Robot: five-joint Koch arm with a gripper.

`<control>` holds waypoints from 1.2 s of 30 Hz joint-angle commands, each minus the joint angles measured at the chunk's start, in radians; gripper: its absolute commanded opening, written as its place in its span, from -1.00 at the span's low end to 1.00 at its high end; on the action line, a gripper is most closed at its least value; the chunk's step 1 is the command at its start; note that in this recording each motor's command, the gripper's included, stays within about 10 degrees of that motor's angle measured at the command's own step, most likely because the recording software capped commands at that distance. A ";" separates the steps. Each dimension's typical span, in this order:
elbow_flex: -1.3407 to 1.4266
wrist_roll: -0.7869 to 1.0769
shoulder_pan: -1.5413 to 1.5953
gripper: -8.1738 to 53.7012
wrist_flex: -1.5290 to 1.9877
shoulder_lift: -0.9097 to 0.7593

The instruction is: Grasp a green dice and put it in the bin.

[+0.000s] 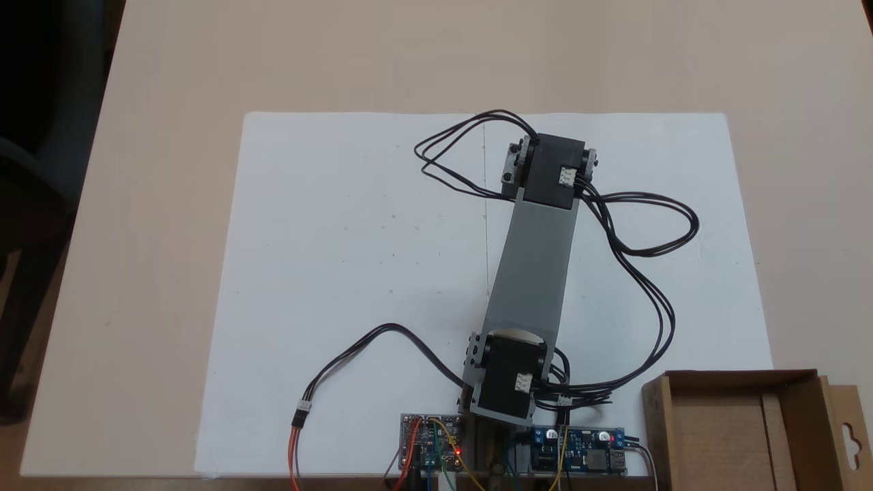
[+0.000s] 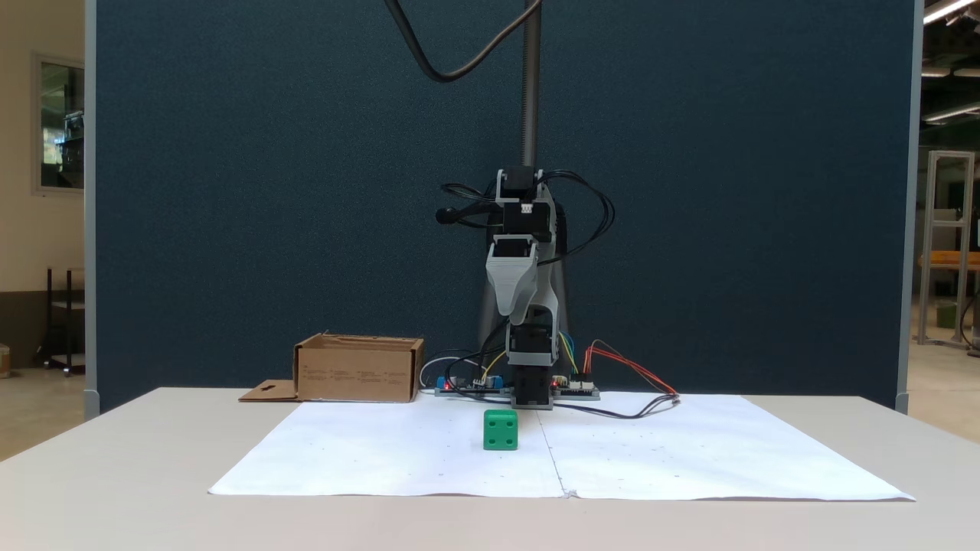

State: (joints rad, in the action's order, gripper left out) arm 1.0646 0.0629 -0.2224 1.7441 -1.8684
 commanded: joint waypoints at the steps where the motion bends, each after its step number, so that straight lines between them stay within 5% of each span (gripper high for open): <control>1: -0.072 0.120 -0.037 0.67 0.109 0.008; 11: -0.112 0.307 -0.126 0.70 0.092 0.083; 36: -0.173 0.293 -0.161 0.69 -0.020 0.267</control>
State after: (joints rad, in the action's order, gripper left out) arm 0.9449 0.2961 -0.3804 1.7242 -1.5938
